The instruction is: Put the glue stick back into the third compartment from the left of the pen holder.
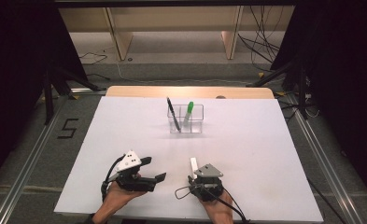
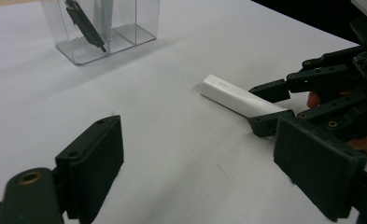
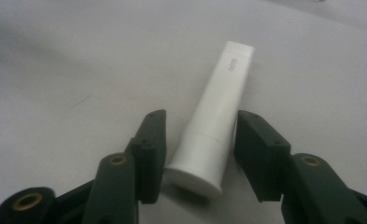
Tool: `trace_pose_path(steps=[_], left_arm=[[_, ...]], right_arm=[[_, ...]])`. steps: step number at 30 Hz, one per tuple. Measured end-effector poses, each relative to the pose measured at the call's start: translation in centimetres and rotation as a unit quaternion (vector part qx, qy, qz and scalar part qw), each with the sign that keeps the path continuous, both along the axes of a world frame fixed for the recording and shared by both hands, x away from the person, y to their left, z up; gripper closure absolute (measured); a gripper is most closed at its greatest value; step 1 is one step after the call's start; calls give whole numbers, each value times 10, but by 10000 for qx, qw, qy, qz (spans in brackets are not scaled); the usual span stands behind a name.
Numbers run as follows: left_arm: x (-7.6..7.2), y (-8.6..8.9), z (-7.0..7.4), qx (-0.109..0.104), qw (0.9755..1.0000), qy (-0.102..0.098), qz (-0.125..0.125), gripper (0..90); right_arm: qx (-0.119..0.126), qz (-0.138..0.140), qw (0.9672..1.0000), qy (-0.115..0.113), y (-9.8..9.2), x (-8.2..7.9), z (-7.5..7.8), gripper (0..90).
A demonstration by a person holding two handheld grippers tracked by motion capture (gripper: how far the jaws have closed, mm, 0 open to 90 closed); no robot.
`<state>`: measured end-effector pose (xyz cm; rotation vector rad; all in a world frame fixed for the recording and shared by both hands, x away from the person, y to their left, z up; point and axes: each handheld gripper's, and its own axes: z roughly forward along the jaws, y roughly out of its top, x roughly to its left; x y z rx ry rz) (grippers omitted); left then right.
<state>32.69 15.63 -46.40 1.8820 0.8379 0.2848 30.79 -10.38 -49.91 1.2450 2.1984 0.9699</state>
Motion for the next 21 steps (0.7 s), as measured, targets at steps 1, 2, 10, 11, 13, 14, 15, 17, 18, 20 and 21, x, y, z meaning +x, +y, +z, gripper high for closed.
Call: trace_pose_path(steps=[1,2,10,11,13,14,15,17,18,20,21], left_arm=[[0,0,0,3,10000,-4,-1,159],[0,0,0,2,10000,-1,2,158],[0,0,0,7,10000,-2,5,159],[0,0,0,9,10000,0,2,159],[0,0,0,6,10000,1,1,159],[0,0,0,5,10000,1,3,159],[0,0,0,7,10000,1,3,159],[0,0,0,7,10000,1,4,159],[0,0,0,6,10000,1,3,159],[0,0,0,8,10000,1,2,158],[0,0,0,8,10000,3,2,158]], right_arm=[[10,-17,10000,-6,0,0,0,581],[16,-39,10000,-11,0,-1,0,599],[129,-74,9999,11,-2,0,0,653],[147,-81,9999,6,-3,1,0,654],[172,-78,9998,41,-3,1,0,655],[172,-62,9998,37,-4,1,0,655],[172,-46,9998,43,-4,1,0,656],[172,-8,9998,42,-5,2,0,657],[195,-14,9998,72,-6,3,1,657],[197,31,9998,70,-8,4,2,658],[235,40,9997,81,-9,4,3,658]])
